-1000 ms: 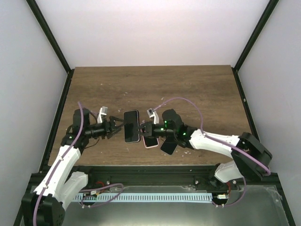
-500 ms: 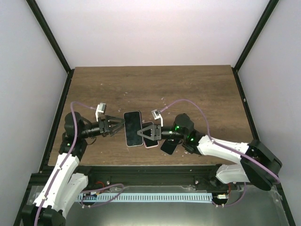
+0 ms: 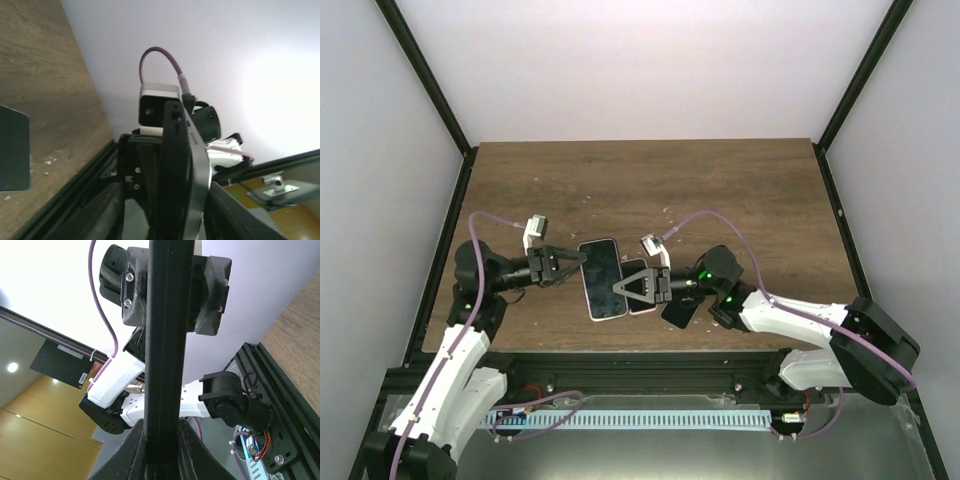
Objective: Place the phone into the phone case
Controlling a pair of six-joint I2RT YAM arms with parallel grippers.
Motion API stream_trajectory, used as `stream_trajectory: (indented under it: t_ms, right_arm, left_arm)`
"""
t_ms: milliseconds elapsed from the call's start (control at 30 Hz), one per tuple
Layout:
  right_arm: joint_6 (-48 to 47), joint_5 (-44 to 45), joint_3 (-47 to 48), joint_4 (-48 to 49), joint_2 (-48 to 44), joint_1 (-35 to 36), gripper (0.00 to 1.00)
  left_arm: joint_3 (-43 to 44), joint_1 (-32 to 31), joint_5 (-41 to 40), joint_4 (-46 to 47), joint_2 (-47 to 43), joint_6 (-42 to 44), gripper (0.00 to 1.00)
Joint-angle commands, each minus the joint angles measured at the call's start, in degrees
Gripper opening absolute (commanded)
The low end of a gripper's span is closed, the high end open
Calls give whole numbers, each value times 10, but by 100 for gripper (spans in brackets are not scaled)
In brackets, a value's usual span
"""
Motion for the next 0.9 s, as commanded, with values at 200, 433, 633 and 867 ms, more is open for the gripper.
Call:
stream_trajectory:
  t_ms: [200,433,633,867]
  right_arm:
    - [-35,10,18,-21,-1,17,15]
    - [-46,28,31,-52,10,20,14]
    - [-13,66,14,-12,2,20,8]
    - [0,156,38,-63,-22,18,8]
  left_arm:
    - [-19,-19,-6,74,33,-20,6]
    - [0,-20,-22,-7,31,22,0]
    - [10,-20,-20,-43,26,16,31]
    - [-25,-19,-3,-62,-4,5,64]
